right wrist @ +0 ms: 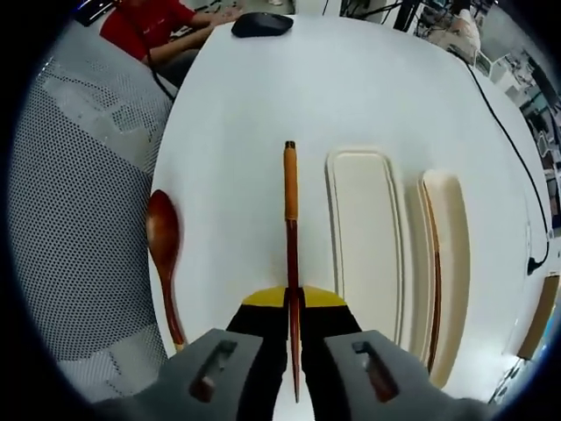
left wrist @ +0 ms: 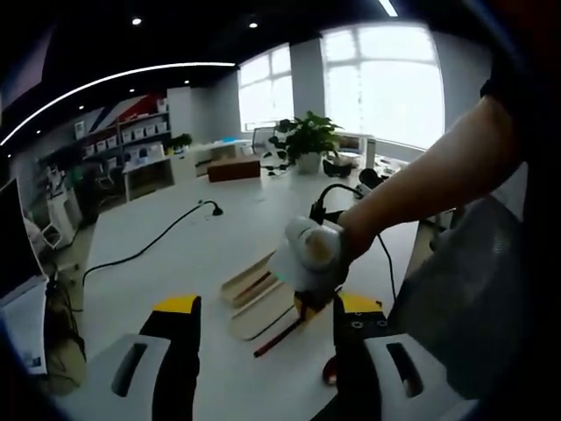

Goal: Arrange the utensils inside the cutlery case until each visible utensil rests in its matching compartment.

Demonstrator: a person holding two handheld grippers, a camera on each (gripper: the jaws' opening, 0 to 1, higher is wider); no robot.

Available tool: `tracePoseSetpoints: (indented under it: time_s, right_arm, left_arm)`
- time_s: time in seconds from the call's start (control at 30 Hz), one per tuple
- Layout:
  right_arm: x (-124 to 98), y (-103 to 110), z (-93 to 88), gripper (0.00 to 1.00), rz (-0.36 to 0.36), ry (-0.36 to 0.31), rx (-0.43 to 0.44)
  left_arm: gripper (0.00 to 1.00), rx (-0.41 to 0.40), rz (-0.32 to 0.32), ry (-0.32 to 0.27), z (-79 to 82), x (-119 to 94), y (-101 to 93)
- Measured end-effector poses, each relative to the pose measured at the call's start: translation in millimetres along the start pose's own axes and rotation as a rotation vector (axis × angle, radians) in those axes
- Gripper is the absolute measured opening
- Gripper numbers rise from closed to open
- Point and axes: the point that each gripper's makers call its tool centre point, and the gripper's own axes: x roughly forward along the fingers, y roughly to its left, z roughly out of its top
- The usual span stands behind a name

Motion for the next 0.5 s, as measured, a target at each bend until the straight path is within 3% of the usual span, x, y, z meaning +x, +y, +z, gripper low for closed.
tracePoseSetpoints:
  time_s: [0.23, 0.5]
  right_arm:
    - [0.7, -0.7, -0.6, 0.01, 0.015, 0.035, -0.013]
    - [0.7, -1.1, -0.8, 0.01, 0.036, 0.029, -0.002]
  left_arm:
    - [0.63, 0.003, 0.004, -0.001, 0.7, -0.1, 0.8]
    - [0.63, -0.002, 0.018, -0.009, 2.3, -1.4, 4.5]
